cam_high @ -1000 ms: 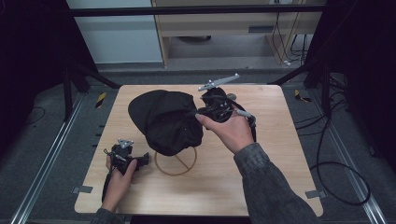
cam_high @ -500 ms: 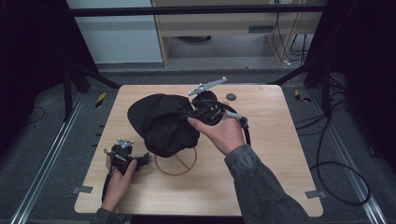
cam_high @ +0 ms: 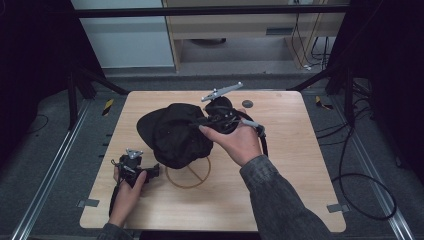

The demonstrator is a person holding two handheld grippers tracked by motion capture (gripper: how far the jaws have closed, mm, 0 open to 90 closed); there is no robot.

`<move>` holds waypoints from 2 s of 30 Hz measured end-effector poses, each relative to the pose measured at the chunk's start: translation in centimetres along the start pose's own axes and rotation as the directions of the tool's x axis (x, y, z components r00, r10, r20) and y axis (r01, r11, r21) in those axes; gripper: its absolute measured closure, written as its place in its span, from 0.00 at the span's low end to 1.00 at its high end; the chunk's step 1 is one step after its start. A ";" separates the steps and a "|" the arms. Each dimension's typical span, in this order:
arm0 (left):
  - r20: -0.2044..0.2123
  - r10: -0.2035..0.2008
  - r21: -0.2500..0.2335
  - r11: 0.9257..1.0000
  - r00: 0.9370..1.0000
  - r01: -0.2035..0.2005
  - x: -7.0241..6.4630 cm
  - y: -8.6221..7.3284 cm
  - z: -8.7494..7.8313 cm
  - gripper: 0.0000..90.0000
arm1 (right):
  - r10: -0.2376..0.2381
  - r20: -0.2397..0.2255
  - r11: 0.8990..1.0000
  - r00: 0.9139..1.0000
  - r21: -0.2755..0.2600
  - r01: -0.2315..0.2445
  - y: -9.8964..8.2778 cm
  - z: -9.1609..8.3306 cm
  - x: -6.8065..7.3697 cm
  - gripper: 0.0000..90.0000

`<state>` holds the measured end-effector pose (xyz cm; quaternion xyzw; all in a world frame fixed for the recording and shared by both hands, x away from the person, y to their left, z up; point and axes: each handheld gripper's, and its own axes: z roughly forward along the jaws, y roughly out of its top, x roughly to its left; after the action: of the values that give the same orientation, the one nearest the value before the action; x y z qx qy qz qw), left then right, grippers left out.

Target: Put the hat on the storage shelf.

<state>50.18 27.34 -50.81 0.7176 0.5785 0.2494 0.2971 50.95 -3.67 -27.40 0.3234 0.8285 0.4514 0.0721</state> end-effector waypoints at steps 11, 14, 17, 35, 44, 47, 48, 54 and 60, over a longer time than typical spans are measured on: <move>0.000 0.000 0.000 1.000 1.000 0.000 0.0 0.0 0.0 0.00 | 0.054 0.000 0.998 0.999 -0.035 -0.054 -0.7 -2.6 -0.5 0.37; 0.000 0.000 0.000 1.000 1.000 0.000 0.0 0.0 0.0 0.00 | 0.058 0.001 0.997 0.998 -0.044 -0.058 -1.0 -3.1 -0.7 0.35; 0.000 0.001 0.000 1.000 1.000 -0.001 0.0 0.0 0.0 0.00 | 0.063 0.004 0.997 0.998 -0.046 -0.063 -1.1 -3.6 -0.9 0.34; -0.001 0.000 0.000 1.000 1.000 0.000 0.0 0.0 0.0 0.00 | 0.082 0.077 0.991 0.994 -0.110 -0.073 -2.8 -6.4 -2.9 0.19; -0.001 0.000 0.000 1.000 1.000 0.000 0.0 0.0 0.0 0.00 | 0.104 0.090 0.984 0.990 -0.154 -0.090 -3.4 -8.4 -3.9 0.13; -0.001 0.000 0.000 1.000 1.000 0.000 0.0 0.0 0.0 0.00 | 0.096 0.096 0.984 0.991 -0.161 -0.080 -3.8 -8.9 -4.1 0.11; -0.001 0.000 0.000 1.000 1.000 0.000 0.0 0.0 0.0 0.00 | 0.092 0.099 0.984 0.991 -0.162 -0.075 -3.9 -9.0 -4.2 0.10; -0.004 -0.004 0.001 1.000 1.000 0.004 0.0 0.1 0.1 0.00 | 0.098 0.117 0.981 0.988 -0.179 -0.076 -4.5 -9.9 -4.5 0.09; -0.004 -0.003 0.000 1.000 1.000 0.003 -0.1 0.1 0.1 0.00 | 0.106 0.131 0.976 0.986 -0.203 -0.078 -5.4 -10.5 -5.0 0.08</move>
<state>50.31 27.26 -50.81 0.7162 0.5802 0.2503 0.2961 47.94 -16.10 -26.40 0.3837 0.7566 0.5102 0.1415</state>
